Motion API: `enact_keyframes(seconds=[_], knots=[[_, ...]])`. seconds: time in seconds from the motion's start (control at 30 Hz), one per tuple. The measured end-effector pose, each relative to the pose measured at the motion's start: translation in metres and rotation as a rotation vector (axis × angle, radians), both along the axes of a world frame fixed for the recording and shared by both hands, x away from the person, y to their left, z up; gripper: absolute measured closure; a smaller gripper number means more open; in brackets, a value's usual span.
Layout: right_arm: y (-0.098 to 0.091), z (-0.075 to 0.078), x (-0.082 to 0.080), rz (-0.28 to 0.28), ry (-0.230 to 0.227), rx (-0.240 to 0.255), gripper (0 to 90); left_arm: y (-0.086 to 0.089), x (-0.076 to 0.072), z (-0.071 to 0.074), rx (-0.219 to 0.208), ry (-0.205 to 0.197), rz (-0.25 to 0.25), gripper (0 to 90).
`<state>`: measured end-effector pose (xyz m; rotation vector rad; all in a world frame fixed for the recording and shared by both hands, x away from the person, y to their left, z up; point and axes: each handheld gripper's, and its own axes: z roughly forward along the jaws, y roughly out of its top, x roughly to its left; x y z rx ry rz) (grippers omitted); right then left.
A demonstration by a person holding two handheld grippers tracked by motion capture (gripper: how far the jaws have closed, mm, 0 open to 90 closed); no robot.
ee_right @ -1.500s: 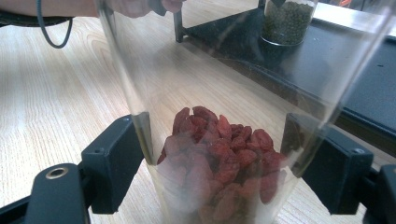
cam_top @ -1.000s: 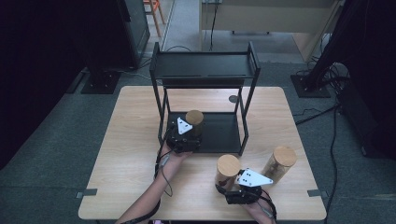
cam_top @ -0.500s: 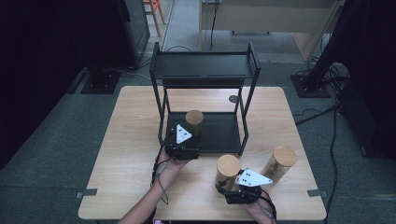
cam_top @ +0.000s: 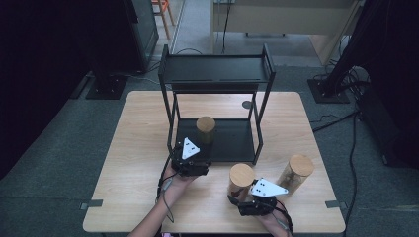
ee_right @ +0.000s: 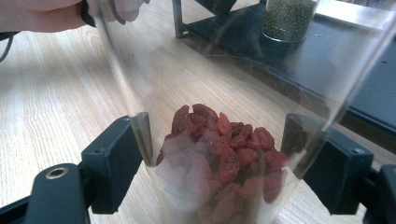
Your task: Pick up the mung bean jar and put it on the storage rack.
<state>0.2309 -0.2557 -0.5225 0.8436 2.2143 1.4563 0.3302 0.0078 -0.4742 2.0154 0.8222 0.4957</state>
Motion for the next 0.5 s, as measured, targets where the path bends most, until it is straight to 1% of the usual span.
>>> enact_keyframes(seconds=[0.1, 0.17, 0.4, 0.5], knots=[[0.000, 0.000, 0.000, 0.000, 0.000, 0.000, 19.9, 0.001, -0.004, -0.001, 0.006, -0.001, -0.017, 21.2], [0.000, 0.000, 0.000, -0.001, 0.001, -0.002, 19.9, 0.002, -0.007, -0.002, 0.003, 0.004, -0.028, 21.2], [0.001, 0.000, 0.000, -0.002, -0.001, -0.011, 19.9, 0.010, -0.013, -0.003, -0.014, 0.025, -0.037, 21.2], [0.001, 0.000, 0.000, -0.003, -0.001, -0.013, 19.9, 0.012, -0.016, -0.004, -0.010, 0.026, -0.044, 21.2]])
